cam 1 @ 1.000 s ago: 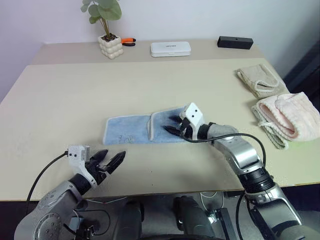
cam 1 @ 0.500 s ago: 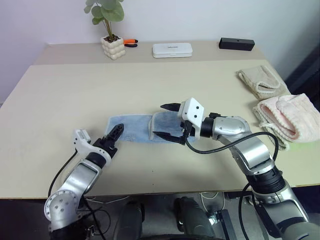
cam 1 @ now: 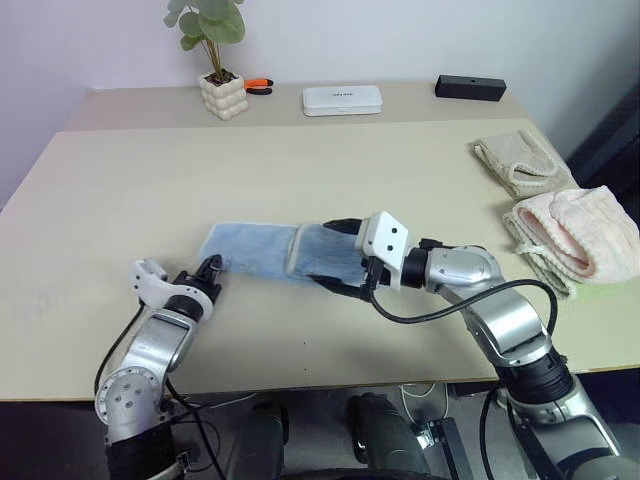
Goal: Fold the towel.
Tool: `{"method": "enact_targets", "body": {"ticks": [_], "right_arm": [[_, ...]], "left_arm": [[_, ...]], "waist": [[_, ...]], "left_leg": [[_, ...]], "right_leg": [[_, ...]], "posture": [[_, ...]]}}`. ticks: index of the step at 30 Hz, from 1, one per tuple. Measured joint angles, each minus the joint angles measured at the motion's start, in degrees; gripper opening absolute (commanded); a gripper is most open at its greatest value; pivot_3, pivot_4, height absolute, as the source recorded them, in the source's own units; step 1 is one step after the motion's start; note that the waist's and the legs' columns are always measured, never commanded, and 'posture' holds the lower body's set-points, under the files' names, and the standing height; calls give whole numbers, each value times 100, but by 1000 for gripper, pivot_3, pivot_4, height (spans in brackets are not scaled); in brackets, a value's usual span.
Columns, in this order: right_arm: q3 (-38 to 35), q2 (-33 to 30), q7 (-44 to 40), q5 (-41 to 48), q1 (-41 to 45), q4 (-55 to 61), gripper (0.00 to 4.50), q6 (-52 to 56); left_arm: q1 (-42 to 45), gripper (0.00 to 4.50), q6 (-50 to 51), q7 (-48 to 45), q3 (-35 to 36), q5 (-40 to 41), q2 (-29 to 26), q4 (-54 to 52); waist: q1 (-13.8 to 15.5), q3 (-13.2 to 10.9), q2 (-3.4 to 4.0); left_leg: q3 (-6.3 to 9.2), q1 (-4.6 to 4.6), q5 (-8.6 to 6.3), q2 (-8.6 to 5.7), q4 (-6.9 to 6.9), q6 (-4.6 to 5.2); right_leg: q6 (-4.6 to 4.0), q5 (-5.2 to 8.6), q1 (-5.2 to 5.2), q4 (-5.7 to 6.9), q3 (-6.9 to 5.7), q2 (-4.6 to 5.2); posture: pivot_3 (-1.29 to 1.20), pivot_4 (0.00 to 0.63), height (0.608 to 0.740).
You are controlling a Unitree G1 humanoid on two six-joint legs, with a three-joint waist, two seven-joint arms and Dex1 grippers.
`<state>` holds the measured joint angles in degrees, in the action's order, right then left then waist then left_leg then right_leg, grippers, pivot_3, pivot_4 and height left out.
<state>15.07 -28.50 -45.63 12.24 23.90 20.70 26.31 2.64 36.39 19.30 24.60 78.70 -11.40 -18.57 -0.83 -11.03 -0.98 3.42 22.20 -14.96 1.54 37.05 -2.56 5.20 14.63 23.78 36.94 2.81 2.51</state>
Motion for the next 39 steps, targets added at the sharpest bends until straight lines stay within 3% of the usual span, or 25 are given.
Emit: {"method": "enact_targets", "body": {"ticks": [5, 7, 11, 17, 20, 24, 27, 31, 33, 36, 37, 39], "right_arm": [[-120, -202, -16, 45, -315, 55, 4500, 153], [-129, -205, -38, 41, -320, 46, 4500, 131], [-129, -195, -35, 31, -330, -3, 4500, 79], [-92, -161, 30, -28, -367, -95, 4500, 65], [-60, -107, 51, -38, -367, -101, 4500, 50], [-63, -109, 87, -82, -369, -102, 4500, 33], [-63, -121, 118, -95, -371, -102, 4500, 28], [-70, -138, 141, -102, -376, -102, 4500, 28], [-105, -111, 145, -62, -362, -101, 4500, 57], [-215, -5, 156, 39, -307, -106, 3673, 103], [-225, 52, 157, 69, -256, -111, 3135, 125], [-236, 176, 179, 166, -142, -140, 2143, 204]], "left_arm": [[60, 63, -188, -1089, 468, -571, -1434, -243], [113, 63, -51, -1735, 210, -965, -2168, -387], [280, 63, 46, -2785, -567, -1605, -2801, -964], [211, 63, -138, -4387, -2265, -3258, -3472, -1222], [273, 63, -289, -4877, -2953, -4014, -3453, -904], [412, 63, -456, -5235, -3223, -4492, -3268, -581], [407, 904, -472, -5461, -3220, -4578, -3216, -541], [241, 2736, -437, -5664, -3100, -4606, -3232, -511], [8, 2736, -249, -5829, -2628, -4311, -3355, -573], [-202, 2780, 4, -5955, -1774, -3843, -3513, -716], [-274, 2780, 123, -6001, -1457, -3569, -3521, -768], [-384, 2284, 353, -6025, -815, -2926, -3478, -845]], "waist": [[0, -2, 0], [22, -4, -4], [-5, -5, -2], [-28, -5, 0], [-20, -6, 0], [-16, -6, 0], [-17, -6, 0], [-34, -6, 0], [-46, -7, -2], [-31, -8, -1], [-31, -8, -1], [-37, -9, -1]], "left_leg": [[-7, 13, 1, -1, -2, -3], [-5, 19, 2, -1, -2, -6], [-10, 22, 1, -5, -13, -7], [-12, 22, 2, -3, -55, -9], [-12, 21, 4, -2, -71, -11], [-12, 24, 4, -2, -71, -11], [-13, 24, 4, -2, -72, -11], [-12, 22, 5, -1, -74, -11], [-12, 23, 4, 3, -75, -11], [-13, 22, 5, 4, -75, -10], [-13, 23, 5, 4, -75, -10], [-13, 23, 5, 5, -75, -10]], "right_leg": [[-3, 1, 11, -11, 1, 6], [-4, 2, 11, -18, -1, 6], [-5, -2, -3, -59, 3, 12], [-4, -2, 15, -73, 5, 7], [-3, -3, 23, -72, 6, 6], [-2, -3, 25, -72, 5, 7], [-1, -3, 25, -73, 5, 9], [10, -9, 26, -71, 5, 8], [10, -9, 32, -67, 5, 6], [9, -9, 34, -62, 5, 6], [9, -9, 34, -61, 5, 6], [9, -9, 34, -61, 5, 7]], "posture": [[0, 150, 737], [0, 150, 737], [0, 150, 737], [0, 150, 737], [0, 150, 737], [0, 150, 737], [0, 150, 737], [0, 150, 737], [0, 150, 737], [0, 150, 737], [0, 150, 737], [0, 150, 737]]}}
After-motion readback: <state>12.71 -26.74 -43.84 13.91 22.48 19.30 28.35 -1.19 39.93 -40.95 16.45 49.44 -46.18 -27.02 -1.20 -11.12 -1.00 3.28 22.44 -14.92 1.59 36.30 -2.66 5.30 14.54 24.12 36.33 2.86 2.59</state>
